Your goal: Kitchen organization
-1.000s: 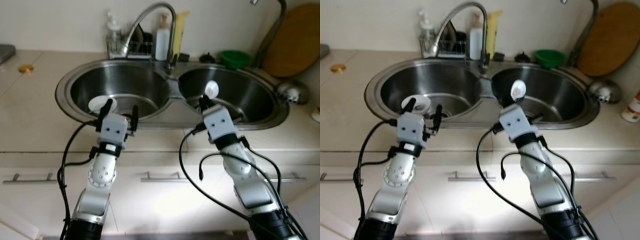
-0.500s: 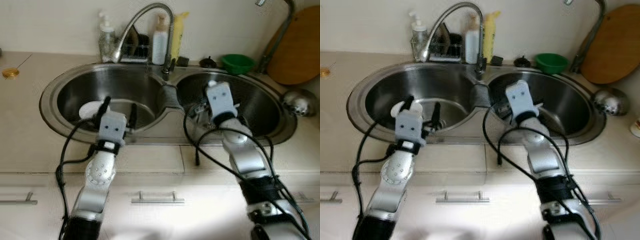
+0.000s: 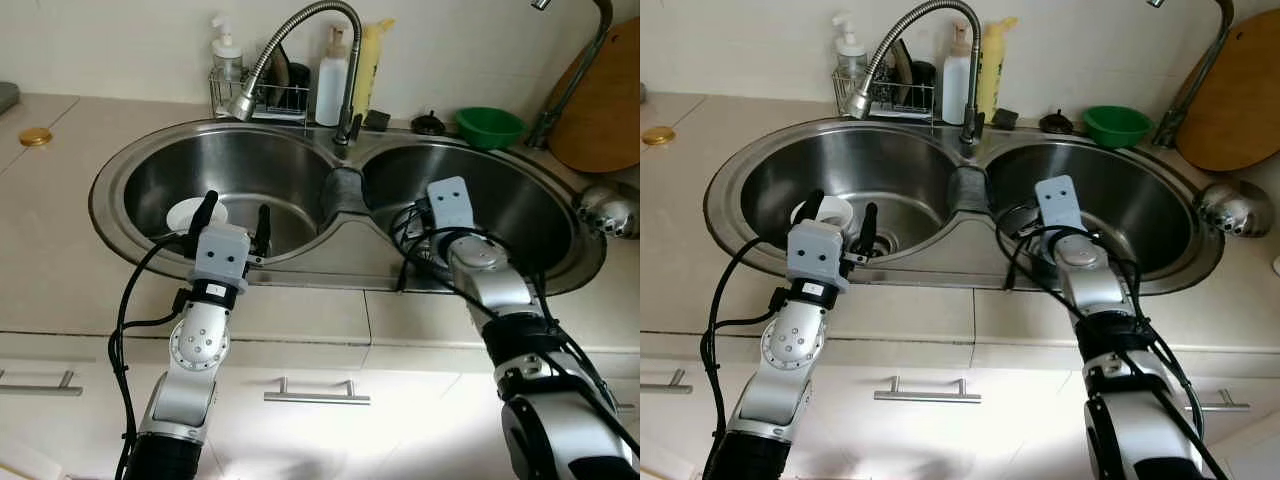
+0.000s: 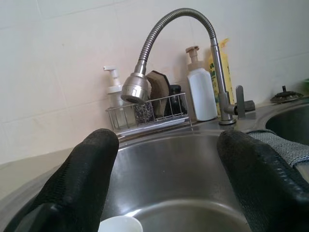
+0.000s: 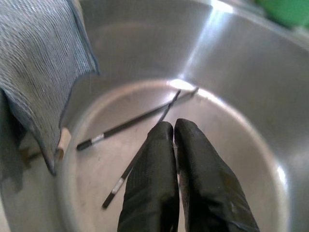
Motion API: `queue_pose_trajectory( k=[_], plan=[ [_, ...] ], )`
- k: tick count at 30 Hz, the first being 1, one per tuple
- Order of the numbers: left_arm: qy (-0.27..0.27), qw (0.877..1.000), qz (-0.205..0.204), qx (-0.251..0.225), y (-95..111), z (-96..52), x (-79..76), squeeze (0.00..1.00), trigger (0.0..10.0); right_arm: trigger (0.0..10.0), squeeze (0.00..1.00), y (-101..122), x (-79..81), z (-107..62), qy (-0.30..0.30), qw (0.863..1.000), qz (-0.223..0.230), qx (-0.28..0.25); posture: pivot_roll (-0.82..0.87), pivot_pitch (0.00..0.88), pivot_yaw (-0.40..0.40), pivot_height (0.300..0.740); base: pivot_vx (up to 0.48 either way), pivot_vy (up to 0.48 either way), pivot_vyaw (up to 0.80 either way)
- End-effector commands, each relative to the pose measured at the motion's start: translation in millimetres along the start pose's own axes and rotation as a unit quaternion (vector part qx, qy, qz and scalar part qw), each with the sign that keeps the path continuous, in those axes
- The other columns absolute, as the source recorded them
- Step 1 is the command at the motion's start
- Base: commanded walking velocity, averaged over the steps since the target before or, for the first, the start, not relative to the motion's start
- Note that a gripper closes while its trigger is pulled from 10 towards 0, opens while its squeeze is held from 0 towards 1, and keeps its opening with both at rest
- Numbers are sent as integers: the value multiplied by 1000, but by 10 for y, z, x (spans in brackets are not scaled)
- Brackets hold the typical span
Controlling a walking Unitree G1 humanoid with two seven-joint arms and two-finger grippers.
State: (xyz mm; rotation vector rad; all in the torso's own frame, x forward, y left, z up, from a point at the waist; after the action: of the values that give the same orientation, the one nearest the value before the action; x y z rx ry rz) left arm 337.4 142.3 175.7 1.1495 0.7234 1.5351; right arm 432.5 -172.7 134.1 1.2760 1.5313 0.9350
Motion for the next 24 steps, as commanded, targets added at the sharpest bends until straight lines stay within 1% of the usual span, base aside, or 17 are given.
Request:
queue_pose_trajectory(
  k=[1,2,3,4,5,6,11,14,16,17,18,20,21,22,23,24],
  plan=[
    [-2,1000,-1,-1,11,0,-27,0,10000,10000,0,-77,-112,13,-16,999,30,29,134,0,-94,740,0,0,0],
    [-3,1000,-1,0,9,-2,-34,0,10000,10000,0,-138,-158,14,-25,998,34,44,134,0,-94,740,0,0,0],
    [-4,1000,-1,0,6,-3,-39,0,10000,10000,94,-180,-192,13,-33,997,35,54,134,0,-94,740,0,0,0],
    [-4,1000,-2,1,2,-3,-41,0,10000,10000,655,-214,-208,13,-36,997,33,63,133,0,-94,740,0,0,0],
    [-4,1000,-2,1,2,-3,-41,0,10000,10000,655,-214,-208,13,-36,997,33,63,133,0,-94,740,0,0,0],
    [-5,1000,-2,2,-2,-4,-41,0,10000,10000,1000,-232,-204,13,-35,997,35,67,130,0,-92,740,0,0,0],
    [-6,1000,-3,4,-11,-9,-55,0,10000,10000,1000,-219,-136,15,-23,997,34,61,126,0,-92,740,0,0,0],
    [-7,1000,-3,5,-12,-9,-58,0,10000,10000,1000,-201,-93,17,-17,997,41,58,126,0,-92,740,0,0,0],
    [-7,1000,-4,5,-12,-10,-59,0,10000,10000,1000,4,-94,0,-19,999,49,3,126,0,-91,740,0,0,0],
    [-7,1000,-5,5,-14,-12,-60,0,10000,10000,1000,182,-79,-34,-17,998,52,-44,125,0,-91,740,0,0,0],
    [-7,1000,-6,6,-16,-13,-61,0,10000,10000,1000,301,-68,-68,-15,996,53,-77,125,0,-91,740,0,0,0],
    [-7,1000,-7,6,-17,-17,-65,0,10000,10000,1000,459,-54,-130,-16,991,52,-120,121,0,-90,740,0,0,0],
    [-7,1000,-8,6,-19,-18,-68,0,10000,10000,1000,529,-45,-172,-19,989,46,-142,121,0,-90,740,0,0,0],
    [-4,1000,-11,9,-24,-16,-71,0,10000,10000,1000,664,-19,-300,-27,979,38,-196,121,0,-90,740,0,0,0],
    [-4,1000,-11,9,-24,-16,-71,0,10000,10000,1000,664,-19,-300,-27,979,38,-196,121,0,-90,740,0,0,0],
    [-3,1000,-12,10,-25,-14,-71,0,10000,10000,1000,707,-11,-356,-31,975,34,-217,121,0,-90,740,0,0,0]
  ],
)
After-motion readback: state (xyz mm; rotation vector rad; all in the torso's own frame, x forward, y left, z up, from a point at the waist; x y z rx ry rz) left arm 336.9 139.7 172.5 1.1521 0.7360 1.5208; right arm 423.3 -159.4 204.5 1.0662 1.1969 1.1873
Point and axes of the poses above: a point about 5 cm out from each wrist's last joint towards the gripper, its own z axis pointing out of the wrist towards the gripper, its own y axis along the axis of the wrist's last joint, x = y × z, the point moved 5 cm from there along z, pointing out of the wrist towards the gripper
